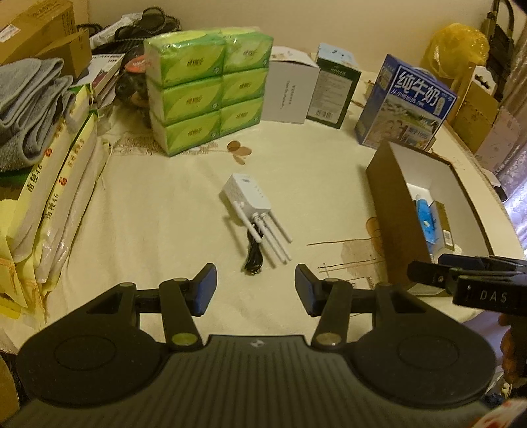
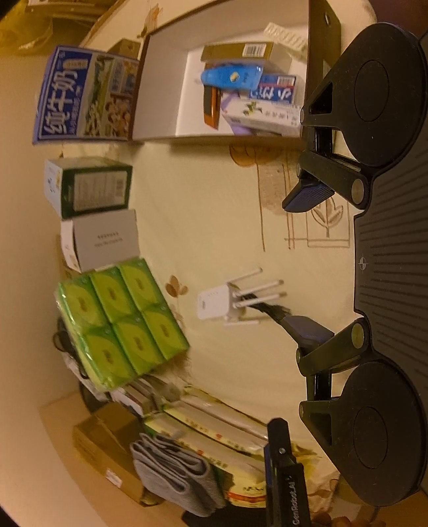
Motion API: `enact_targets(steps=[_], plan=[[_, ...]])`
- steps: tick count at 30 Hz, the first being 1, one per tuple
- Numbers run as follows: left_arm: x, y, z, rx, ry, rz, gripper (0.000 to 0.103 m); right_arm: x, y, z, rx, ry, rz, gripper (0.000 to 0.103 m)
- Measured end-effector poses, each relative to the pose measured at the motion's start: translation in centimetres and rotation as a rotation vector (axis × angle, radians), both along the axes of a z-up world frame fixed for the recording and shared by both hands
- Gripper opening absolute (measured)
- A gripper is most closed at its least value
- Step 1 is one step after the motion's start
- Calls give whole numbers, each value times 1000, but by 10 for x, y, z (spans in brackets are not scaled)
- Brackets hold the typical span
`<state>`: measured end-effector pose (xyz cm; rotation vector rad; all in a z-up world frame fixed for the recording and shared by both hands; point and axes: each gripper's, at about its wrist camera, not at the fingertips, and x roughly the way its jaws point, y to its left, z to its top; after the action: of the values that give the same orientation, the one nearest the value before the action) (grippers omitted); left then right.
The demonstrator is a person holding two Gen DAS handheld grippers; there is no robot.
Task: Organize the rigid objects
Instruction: 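Withdraw both open tools from the box toward the white Wi-Fi extender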
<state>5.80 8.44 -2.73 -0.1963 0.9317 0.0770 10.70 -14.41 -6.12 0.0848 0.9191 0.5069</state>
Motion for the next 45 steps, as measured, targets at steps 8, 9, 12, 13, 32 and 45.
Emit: enact_targets(steps=[8,9,12,13,32,45], plan=[[13,8,-21,-1,52,17,47,13,22,-22,-15,39,51,67],[15,9,-24,-1,58,19,47,15,24,-24,-17,45,56,67],[21,11,-32,1,70,17,47,22,30,-34,-22,60,68,67],[23,11,-35,-1,74,17,47,25,32,-37,-22,64,70,67],[74,9,-119,-9,159,-47,42,84,62,-94,-13,119,115,66],[119,3,-165,-30,149,-101,33,115,69,-127,-20,141,113,66]])
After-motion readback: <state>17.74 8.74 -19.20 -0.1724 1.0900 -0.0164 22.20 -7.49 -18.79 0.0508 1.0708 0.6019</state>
